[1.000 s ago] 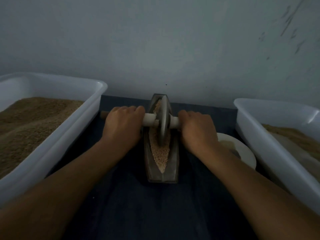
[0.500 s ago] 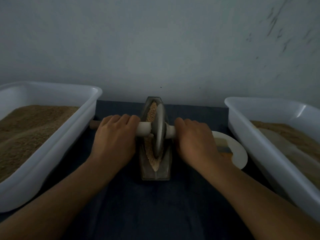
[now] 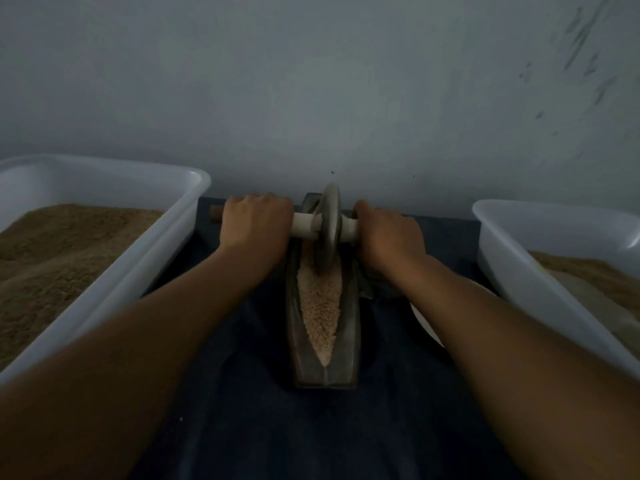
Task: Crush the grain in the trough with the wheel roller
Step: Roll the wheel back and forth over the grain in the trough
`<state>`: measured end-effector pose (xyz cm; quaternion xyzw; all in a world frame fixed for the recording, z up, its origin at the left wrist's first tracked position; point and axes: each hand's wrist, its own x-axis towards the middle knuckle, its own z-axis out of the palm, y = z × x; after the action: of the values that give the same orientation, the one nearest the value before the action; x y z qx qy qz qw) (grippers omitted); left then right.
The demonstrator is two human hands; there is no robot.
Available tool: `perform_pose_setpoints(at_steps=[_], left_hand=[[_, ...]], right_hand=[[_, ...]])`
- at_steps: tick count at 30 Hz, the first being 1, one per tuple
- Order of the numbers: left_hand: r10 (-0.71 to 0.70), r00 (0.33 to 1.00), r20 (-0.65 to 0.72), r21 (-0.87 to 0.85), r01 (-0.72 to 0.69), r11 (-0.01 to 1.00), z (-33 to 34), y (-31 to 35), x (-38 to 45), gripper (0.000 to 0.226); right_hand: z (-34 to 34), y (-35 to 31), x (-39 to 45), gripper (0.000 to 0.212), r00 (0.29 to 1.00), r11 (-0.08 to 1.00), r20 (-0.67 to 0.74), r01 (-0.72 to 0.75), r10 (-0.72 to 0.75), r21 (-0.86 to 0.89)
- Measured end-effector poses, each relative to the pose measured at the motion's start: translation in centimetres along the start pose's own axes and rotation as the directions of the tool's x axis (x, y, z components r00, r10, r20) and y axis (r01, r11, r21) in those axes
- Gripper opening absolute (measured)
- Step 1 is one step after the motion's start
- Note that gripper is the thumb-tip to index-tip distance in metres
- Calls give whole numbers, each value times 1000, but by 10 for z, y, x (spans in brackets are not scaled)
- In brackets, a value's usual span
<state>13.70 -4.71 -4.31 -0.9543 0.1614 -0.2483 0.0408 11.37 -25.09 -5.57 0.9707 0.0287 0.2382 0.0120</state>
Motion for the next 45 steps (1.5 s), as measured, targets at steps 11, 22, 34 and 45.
perform_pose_setpoints(at_steps=[11,22,34,45], left_hand=[[-3,997,-77,-80,-3,997,6,-1,-35,21],[45,985,-166,-203,-78,976,-29,-3,-98,24],[47,987,-156,-156,-72,985,-11,-5,-86,32],[-22,1000,8,-95,23,995,7,-5,-2,34]], right_hand=[[-13,-12,-34,11,998,993,-61,15,-22,-120],[-47,-24,-107,12,984,994,-141,107,-111,-33],[-38,-23,-86,13,980,992,-162,113,-119,-49],[-9,-1,2,29,998,996,24,56,-55,-64]])
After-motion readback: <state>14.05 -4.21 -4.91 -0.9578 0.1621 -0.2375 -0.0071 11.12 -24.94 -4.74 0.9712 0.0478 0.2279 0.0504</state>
